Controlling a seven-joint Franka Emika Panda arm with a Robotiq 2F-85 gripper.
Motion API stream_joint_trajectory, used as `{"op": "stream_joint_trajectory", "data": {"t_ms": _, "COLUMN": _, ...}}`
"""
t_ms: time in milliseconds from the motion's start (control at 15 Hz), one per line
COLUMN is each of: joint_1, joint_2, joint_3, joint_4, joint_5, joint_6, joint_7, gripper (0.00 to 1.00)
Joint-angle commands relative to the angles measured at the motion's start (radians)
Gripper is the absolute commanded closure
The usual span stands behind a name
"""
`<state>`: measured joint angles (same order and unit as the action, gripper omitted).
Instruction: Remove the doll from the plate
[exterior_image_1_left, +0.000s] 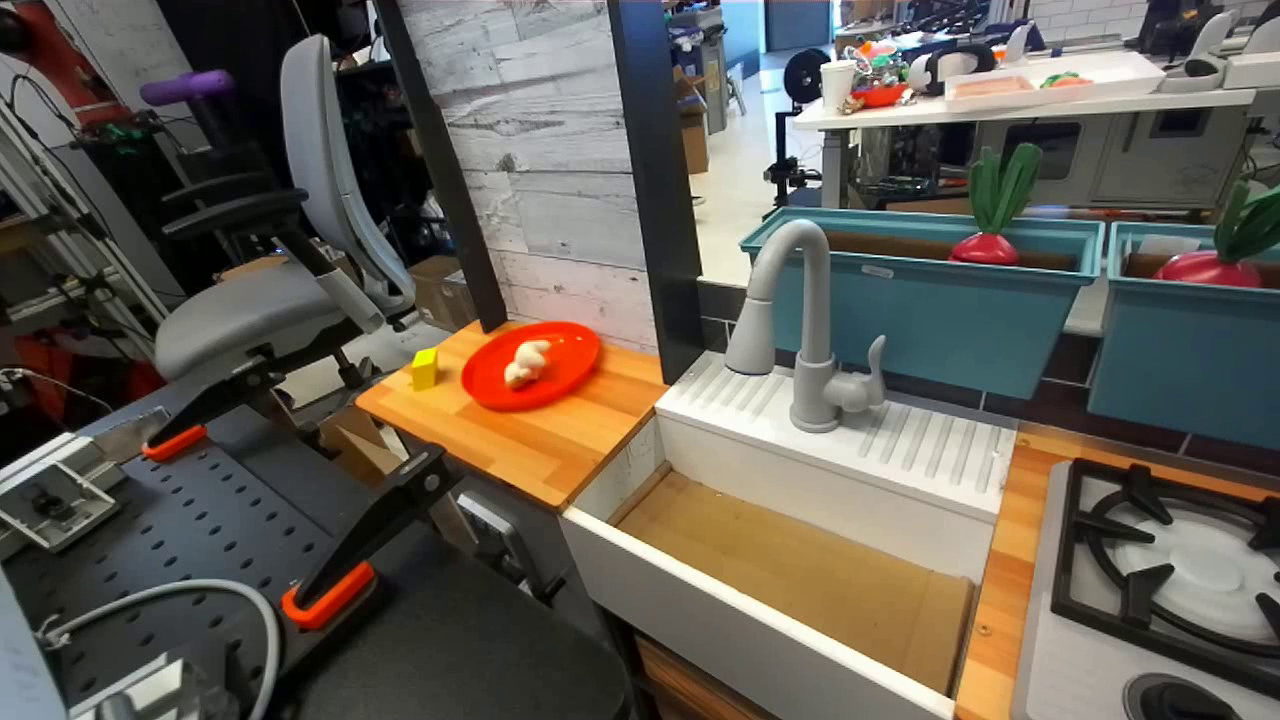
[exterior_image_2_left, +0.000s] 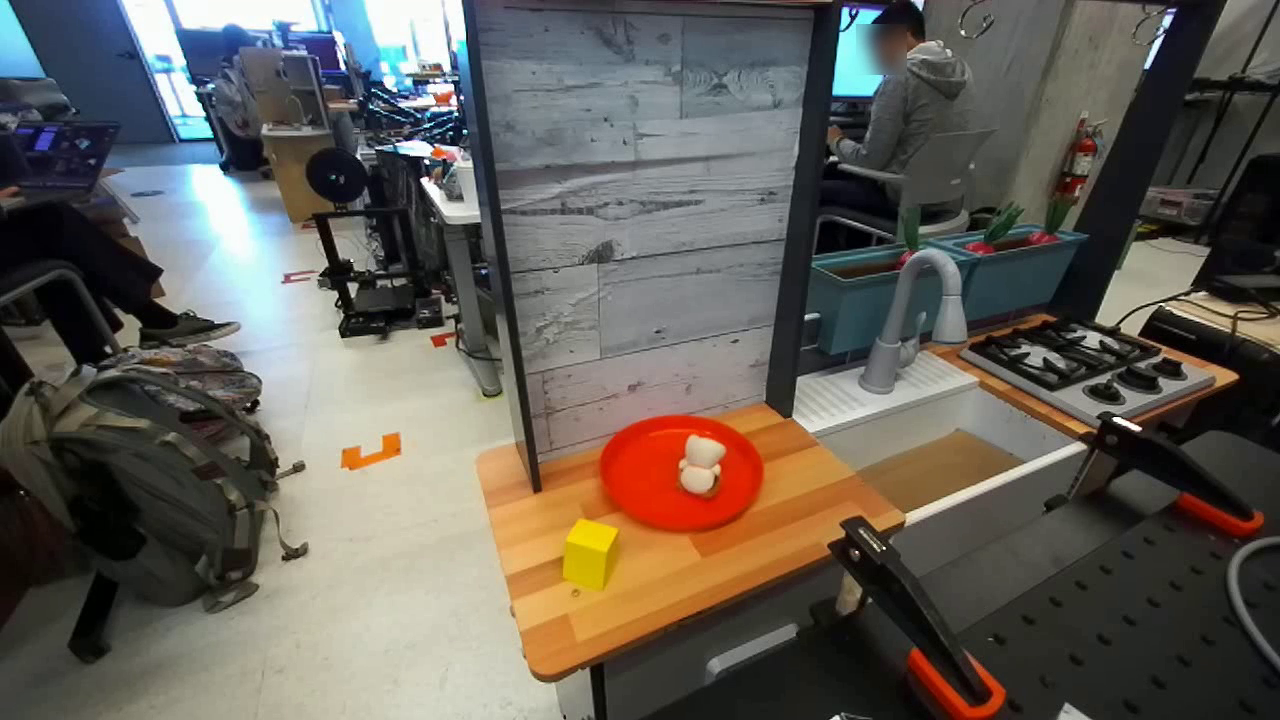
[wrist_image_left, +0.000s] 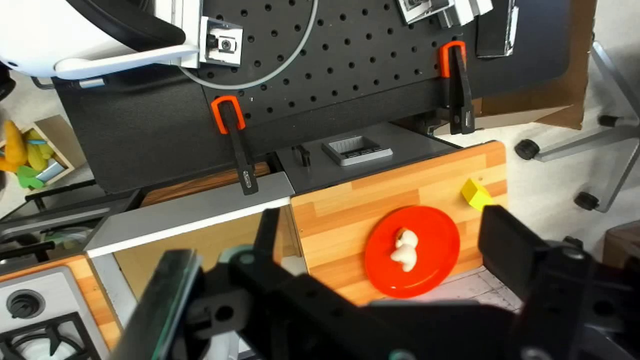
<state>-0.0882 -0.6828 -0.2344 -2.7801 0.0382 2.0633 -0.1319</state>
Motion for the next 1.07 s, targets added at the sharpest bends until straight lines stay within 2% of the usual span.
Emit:
{"op": "stream_joint_trajectory", "data": {"t_ms": 0, "joint_1": -0.017, "joint_2": 0.003, "joint_3": 0.017, "joint_4": 0.001, "joint_5": 0.012, "joint_6": -0.002, "joint_7": -0.011, "gripper": 0.00}}
{"op": "stream_joint_trajectory", "data": {"t_ms": 267, "joint_1": 0.013, "joint_2": 0.125, "joint_3": 0.028, "joint_4": 0.028, "joint_5": 0.107, "joint_6": 0.128, "joint_7": 0.071, "gripper": 0.00}}
{"op": "stream_joint_trajectory", "data": {"t_ms": 600, "joint_1": 0.078, "joint_2": 0.387, "joint_3": 0.141, "joint_4": 0.070, "joint_5": 0.172, "joint_6": 0.378, "joint_7": 0.183, "gripper": 0.00}}
{"op": "stream_joint_trajectory", "data": {"t_ms": 1000, "joint_1": 0.125, "joint_2": 0.757, "joint_3": 0.256, "joint_4": 0.238, "joint_5": 0.161, "joint_6": 0.581, "joint_7": 0.365, "gripper": 0.00}}
